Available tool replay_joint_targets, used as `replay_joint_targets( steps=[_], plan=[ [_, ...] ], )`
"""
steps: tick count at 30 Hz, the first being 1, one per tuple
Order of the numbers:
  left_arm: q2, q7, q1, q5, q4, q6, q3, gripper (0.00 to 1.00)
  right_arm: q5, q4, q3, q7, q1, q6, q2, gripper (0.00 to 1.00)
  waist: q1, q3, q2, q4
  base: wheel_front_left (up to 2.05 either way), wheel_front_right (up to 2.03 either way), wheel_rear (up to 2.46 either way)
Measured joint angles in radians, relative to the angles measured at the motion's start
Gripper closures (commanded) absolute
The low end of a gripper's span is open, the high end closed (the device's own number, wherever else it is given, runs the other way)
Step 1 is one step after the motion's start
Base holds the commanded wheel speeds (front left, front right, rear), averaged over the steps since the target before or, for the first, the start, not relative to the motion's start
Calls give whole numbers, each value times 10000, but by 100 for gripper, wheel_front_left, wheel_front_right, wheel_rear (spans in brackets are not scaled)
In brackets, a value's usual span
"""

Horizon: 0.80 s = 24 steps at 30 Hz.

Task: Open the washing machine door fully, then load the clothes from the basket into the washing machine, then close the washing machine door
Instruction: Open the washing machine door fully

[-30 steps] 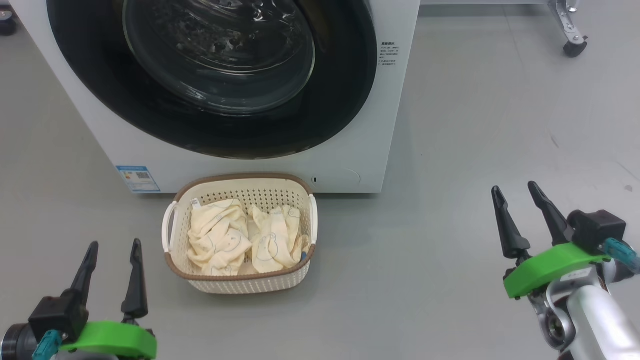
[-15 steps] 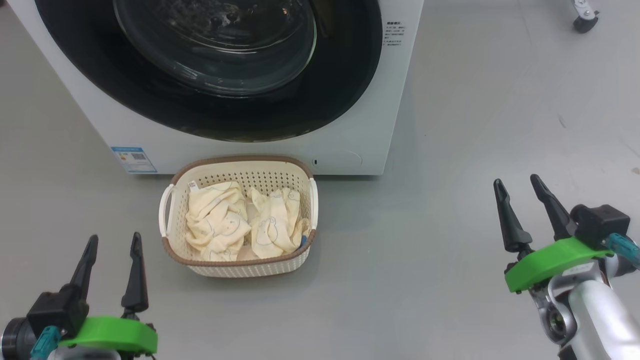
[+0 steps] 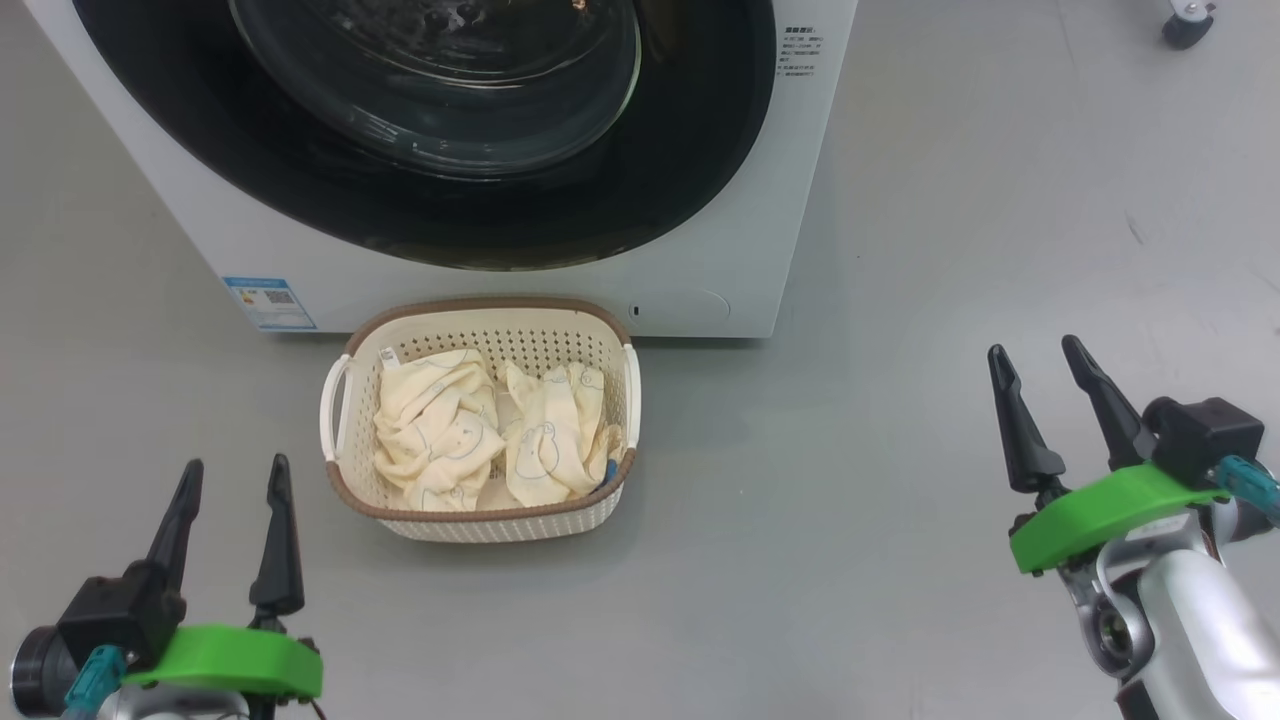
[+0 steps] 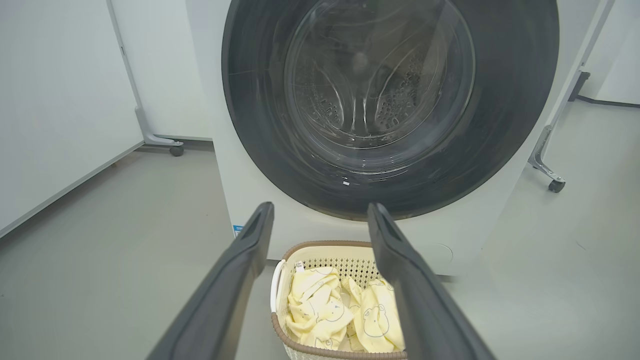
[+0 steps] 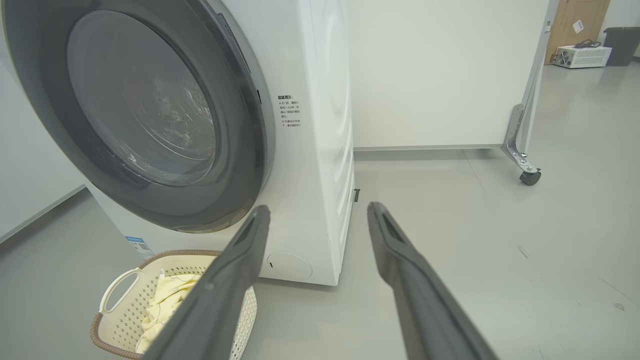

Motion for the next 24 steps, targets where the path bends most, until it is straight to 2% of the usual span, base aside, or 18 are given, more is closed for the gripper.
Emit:
replay_joint_targets(
  steps=[8, 14, 18, 24],
  plan=[
    [-128, 0, 2, 94, -82, -94, 94, 0, 52, -102, -138, 0, -86, 0, 6, 0, 0, -14, 0, 25, 0, 0, 0],
    [-263, 0, 3, 203, -176, -186, 121, 0, 748, -393, -391, -2, -756, 0, 38, 0, 0, 69, 0, 128, 0, 0, 0],
    [-330, 0, 2, 330, -274, -261, 138, 0, 1582, -531, -642, -2, -1621, 0, 79, 0, 0, 155, 0, 216, 0, 0, 0],
    [-447, -2, -88, 391, -437, -349, 161, 0, 3864, -460, -1580, -27, -3321, 0, 221, 0, 0, 264, 0, 409, 0, 0, 0]
  ],
)
